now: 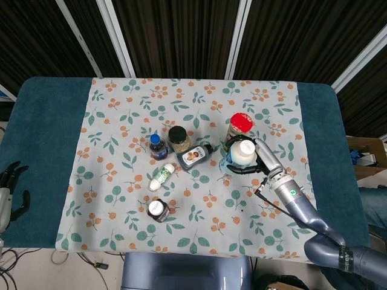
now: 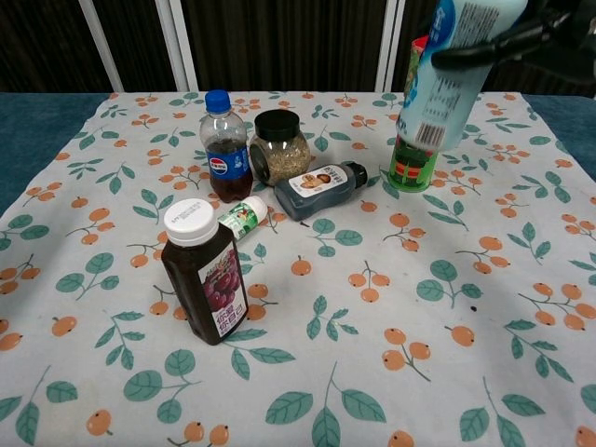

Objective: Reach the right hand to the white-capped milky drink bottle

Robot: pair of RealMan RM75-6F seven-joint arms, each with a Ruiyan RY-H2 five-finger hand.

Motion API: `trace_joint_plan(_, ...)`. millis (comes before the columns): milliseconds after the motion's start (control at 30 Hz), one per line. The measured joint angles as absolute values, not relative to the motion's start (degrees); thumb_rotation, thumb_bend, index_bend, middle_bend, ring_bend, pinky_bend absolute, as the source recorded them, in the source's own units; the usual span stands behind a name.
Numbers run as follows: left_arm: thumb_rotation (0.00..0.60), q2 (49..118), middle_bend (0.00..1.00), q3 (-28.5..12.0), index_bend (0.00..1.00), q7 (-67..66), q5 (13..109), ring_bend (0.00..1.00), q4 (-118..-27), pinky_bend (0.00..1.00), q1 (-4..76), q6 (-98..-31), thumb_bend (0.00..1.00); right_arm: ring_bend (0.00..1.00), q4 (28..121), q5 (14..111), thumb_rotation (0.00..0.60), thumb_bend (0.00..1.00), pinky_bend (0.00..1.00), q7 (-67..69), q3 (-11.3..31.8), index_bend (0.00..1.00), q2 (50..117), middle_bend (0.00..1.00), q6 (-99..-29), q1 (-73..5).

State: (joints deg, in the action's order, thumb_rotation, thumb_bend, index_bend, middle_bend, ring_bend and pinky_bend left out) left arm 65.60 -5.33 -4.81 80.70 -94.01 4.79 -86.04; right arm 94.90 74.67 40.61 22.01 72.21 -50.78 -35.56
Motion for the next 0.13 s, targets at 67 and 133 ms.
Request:
trace_joint_plan(67,0.6,65.6,0.09,-5.3,0.18,-4.9,80.8,0.18,-93.9,0.07,4.8,-86.1,0.54,0.47,96.0,73.7,0.6,0.51,0.48,40.9,23.5,0.39,70.5,0.47,-51.2,-35.7)
trace_joint_plan(133,0.6,65.7,0.09,-5.3,0.18,-4.9,80.9,0.18,-93.9,0.07,4.8,-86.2,0.54,0.47,97.0,72.7,0.6,0.51,0.48,41.3,24.8,0.39,69.1,0.46,-51.5,-35.8)
